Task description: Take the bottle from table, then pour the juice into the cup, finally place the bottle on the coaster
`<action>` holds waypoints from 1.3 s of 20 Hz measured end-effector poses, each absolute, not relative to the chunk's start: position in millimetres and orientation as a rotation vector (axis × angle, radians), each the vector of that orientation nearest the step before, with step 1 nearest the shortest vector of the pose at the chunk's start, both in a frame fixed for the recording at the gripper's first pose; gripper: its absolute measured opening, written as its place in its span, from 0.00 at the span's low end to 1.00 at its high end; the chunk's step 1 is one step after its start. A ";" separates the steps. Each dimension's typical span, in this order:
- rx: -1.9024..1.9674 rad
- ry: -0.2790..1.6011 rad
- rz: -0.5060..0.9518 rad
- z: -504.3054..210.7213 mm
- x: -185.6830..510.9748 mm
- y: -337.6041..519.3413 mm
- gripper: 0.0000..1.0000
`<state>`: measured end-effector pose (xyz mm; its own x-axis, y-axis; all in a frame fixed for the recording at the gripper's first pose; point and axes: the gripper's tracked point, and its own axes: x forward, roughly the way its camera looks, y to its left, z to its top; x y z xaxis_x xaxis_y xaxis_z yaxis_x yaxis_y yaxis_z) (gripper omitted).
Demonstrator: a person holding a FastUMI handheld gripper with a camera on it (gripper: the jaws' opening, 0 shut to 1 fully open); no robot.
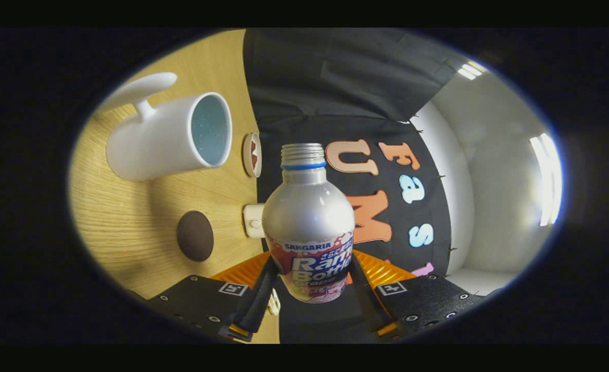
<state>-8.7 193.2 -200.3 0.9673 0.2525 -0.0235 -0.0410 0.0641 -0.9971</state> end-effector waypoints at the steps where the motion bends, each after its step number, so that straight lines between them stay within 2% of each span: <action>1: -1.511 -0.181 0.225 -201.4 -10.1 193.9 0.75; 26: -1.659 -0.267 0.237 -195.5 -9.5 197.8 0.75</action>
<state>-9.5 197.8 -195.5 0.9502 0.3116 0.0020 0.0342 -0.0979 -0.9946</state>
